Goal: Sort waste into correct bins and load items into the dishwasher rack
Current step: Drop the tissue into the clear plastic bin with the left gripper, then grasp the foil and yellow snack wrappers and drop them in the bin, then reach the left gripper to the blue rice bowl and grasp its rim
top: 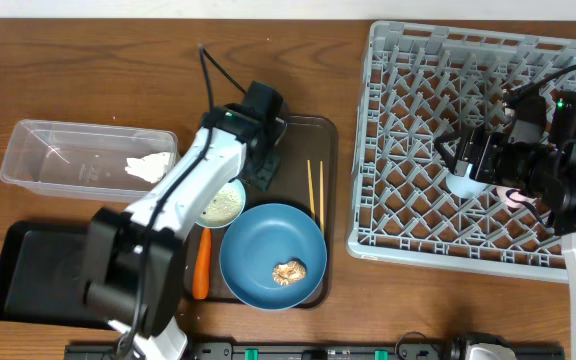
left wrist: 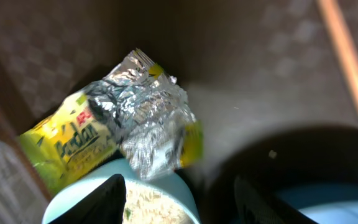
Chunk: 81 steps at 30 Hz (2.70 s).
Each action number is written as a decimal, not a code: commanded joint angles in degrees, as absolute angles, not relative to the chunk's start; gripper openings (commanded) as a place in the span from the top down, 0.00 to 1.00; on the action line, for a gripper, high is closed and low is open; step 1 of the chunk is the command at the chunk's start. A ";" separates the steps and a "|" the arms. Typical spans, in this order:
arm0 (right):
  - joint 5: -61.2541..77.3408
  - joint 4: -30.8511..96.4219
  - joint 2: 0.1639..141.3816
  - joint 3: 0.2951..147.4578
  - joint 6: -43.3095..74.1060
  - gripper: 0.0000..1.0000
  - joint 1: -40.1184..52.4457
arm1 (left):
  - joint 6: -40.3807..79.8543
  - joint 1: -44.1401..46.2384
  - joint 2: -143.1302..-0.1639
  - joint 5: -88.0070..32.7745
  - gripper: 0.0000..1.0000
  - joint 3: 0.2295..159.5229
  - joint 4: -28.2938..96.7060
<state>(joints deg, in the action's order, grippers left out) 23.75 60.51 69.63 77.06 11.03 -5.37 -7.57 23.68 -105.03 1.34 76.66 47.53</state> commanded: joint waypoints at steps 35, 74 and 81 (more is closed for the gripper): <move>23.75 60.64 69.71 76.75 9.96 0.21 -4.43 | 9.98 1.87 -92.12 7.49 0.94 80.03 51.24; 23.75 60.69 69.71 76.75 9.96 0.19 -4.43 | 22.83 20.40 -87.15 3.07 0.54 60.12 48.45; 23.77 60.51 69.71 76.75 9.96 0.19 -4.43 | 23.24 21.21 -89.36 3.03 0.60 57.23 39.05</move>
<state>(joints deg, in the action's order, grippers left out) 23.73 60.53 69.71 77.03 11.00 -5.37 21.67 20.97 -88.51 1.52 57.28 40.14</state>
